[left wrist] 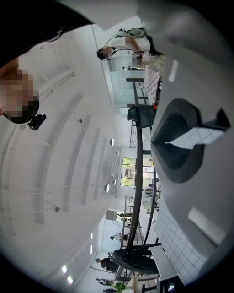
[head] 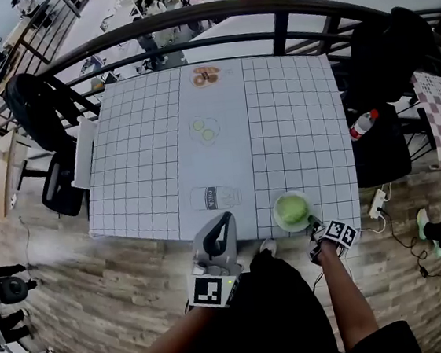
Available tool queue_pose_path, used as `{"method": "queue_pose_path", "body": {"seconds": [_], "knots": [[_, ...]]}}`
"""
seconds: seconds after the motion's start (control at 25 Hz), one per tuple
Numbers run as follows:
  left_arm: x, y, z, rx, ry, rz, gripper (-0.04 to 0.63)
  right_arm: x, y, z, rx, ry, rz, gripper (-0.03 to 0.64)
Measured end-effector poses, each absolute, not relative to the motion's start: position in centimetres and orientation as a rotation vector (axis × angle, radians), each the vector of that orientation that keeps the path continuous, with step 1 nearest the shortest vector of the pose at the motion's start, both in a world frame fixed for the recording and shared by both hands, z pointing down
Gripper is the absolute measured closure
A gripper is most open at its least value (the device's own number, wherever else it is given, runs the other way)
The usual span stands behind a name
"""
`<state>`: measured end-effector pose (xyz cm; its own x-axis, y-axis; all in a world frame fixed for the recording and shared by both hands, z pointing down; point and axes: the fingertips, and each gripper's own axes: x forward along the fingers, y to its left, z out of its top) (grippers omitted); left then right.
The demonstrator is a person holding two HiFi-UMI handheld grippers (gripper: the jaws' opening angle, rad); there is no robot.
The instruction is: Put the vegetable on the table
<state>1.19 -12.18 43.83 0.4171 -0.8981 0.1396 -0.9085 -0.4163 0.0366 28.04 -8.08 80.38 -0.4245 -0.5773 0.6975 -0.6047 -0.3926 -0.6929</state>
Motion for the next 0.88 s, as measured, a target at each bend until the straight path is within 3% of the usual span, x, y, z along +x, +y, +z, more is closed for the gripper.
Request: {"method": "queue_pose_path", "body": {"seconds": [0.56, 0.88], "knots": [[0.9, -12.0, 43.6, 2.526, -1.657, 0.112, 0.588, 32.0, -10.9, 77.0, 1.8, -1.845, 1.818, 0.607], [1.0, -12.5, 43.3, 2.553, -1.653, 0.049, 0.588, 30.1, -12.2, 71.4, 1.75, -2.054, 1.686, 0.618]]}}
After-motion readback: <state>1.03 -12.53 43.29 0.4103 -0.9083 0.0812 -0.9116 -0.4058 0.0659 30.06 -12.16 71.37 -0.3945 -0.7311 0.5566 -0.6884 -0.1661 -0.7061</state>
